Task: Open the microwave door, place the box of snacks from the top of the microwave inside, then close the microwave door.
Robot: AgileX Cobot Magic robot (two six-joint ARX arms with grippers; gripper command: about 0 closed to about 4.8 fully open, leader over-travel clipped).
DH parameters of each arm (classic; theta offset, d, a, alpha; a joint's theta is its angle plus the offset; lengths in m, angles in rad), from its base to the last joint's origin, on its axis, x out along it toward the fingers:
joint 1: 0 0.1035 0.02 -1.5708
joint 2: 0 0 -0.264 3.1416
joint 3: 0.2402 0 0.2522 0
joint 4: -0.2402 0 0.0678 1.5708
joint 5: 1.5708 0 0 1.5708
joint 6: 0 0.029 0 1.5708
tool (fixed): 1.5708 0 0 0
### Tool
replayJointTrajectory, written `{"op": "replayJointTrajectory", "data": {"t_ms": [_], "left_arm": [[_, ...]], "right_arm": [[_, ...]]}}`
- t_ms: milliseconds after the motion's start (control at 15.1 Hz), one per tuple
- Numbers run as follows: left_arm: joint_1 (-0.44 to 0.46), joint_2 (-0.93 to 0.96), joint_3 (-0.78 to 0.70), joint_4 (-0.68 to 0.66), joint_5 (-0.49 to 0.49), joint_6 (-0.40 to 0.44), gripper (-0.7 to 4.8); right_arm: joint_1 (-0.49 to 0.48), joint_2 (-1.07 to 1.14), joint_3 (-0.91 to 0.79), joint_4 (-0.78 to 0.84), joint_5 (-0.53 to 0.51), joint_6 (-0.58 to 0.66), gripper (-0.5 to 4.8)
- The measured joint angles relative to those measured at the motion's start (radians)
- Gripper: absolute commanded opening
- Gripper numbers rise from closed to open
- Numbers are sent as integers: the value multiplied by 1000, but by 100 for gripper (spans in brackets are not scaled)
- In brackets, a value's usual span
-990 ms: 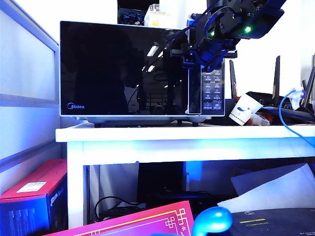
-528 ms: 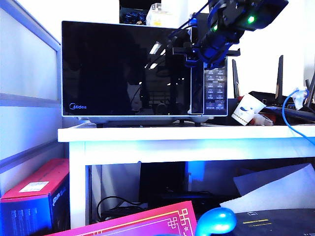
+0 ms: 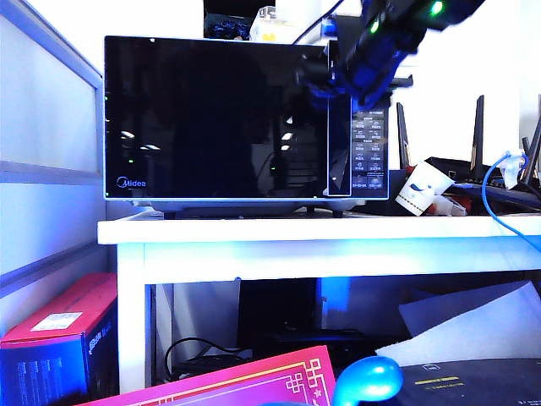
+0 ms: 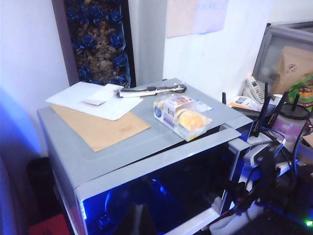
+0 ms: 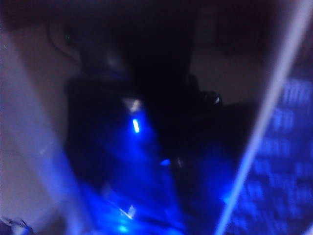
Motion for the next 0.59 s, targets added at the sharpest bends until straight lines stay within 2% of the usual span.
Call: {"op": "replayJointTrajectory", "data": {"t_ms": [396, 594], "left_arm": [[0, 6, 0, -1, 0, 0, -6], [0, 48, 0, 17, 0, 0, -6]], "right_arm": [[-2, -98, 1, -5, -80, -7, 361], [-1, -154, 1, -89, -96, -59, 361]]}}
